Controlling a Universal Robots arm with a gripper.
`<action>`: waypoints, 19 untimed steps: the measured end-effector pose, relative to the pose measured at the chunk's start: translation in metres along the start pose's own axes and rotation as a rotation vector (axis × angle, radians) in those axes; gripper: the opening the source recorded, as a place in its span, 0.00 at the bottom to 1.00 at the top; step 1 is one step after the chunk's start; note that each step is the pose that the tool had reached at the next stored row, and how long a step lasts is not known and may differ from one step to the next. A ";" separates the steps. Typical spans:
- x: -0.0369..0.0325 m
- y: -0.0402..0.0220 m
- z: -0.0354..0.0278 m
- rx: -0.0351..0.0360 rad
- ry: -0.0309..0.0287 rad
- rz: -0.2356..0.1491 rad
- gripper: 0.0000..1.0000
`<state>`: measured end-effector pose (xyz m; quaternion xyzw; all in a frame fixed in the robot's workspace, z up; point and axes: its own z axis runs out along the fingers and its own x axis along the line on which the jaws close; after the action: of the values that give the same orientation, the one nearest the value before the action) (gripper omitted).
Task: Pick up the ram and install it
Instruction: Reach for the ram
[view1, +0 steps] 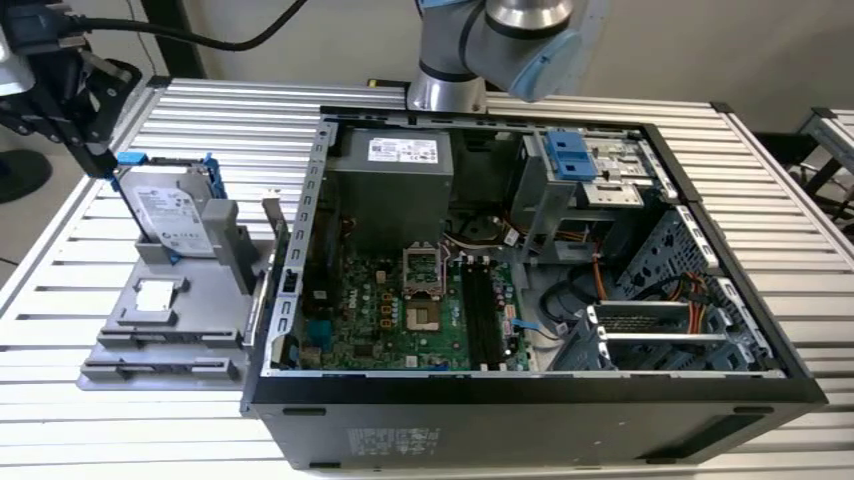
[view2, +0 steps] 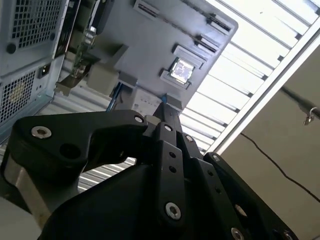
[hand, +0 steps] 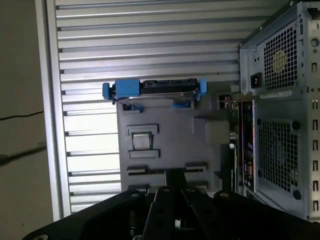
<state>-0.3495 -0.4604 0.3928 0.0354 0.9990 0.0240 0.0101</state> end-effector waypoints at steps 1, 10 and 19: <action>-0.0003 -0.0046 -0.0002 0.0000 0.0000 0.000 0.00; -0.0026 -0.0455 -0.0022 0.0001 0.0001 0.000 0.00; -0.0022 -0.0664 -0.0032 -0.0006 -0.0005 -0.026 0.00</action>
<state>-0.3521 -0.5269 0.3929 0.0224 0.9994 0.0242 0.0107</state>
